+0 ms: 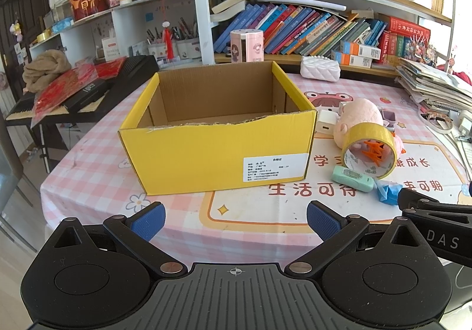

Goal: Organize objects

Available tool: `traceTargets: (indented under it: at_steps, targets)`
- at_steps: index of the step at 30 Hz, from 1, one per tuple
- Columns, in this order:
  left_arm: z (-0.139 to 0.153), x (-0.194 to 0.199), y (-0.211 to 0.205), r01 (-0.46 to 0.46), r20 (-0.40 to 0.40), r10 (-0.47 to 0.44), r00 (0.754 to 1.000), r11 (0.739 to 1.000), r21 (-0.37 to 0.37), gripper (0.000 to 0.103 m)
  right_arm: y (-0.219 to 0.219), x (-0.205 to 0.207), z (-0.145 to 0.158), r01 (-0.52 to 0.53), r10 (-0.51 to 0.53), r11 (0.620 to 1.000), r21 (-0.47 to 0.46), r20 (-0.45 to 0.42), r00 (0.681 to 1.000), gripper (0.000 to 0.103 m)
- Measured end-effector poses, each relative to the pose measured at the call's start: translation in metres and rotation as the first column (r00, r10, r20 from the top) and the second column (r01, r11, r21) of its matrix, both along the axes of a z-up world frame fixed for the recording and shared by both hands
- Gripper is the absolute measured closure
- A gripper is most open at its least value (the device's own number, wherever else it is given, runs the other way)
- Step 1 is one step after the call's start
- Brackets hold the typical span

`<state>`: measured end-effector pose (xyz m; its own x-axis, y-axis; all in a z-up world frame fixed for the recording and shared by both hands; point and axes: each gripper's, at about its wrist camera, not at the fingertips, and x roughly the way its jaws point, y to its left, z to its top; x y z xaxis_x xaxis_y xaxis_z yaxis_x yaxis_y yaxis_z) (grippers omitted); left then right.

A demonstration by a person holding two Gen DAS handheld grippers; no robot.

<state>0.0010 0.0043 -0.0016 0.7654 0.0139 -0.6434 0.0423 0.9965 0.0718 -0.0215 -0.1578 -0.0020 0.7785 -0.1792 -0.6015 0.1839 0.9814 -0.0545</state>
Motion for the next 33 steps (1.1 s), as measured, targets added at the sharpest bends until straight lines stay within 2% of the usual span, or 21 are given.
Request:
traceTargets:
  at_steps: [9, 29, 33]
  targets:
    - [0.000, 0.006, -0.009, 0.011, -0.009, -0.011, 1.000, 1.000, -0.006, 0.000, 0.008, 0.004, 0.003, 0.008, -0.008, 1.000, -0.004, -0.010, 1.000, 0.002]
    - [-0.007, 0.021, -0.023, -0.002, -0.027, 0.002, 1.000, 1.000, -0.008, 0.000, -0.014, 0.017, -0.001, -0.017, 0.017, 1.000, 0.007, -0.027, 1.000, 0.002]
    - [-0.010, 0.029, -0.033, 0.003, -0.042, -0.004, 0.999, 1.000, -0.002, 0.000, -0.024, 0.026, -0.004, -0.022, 0.023, 1.000, 0.019, -0.037, 0.999, 0.008]
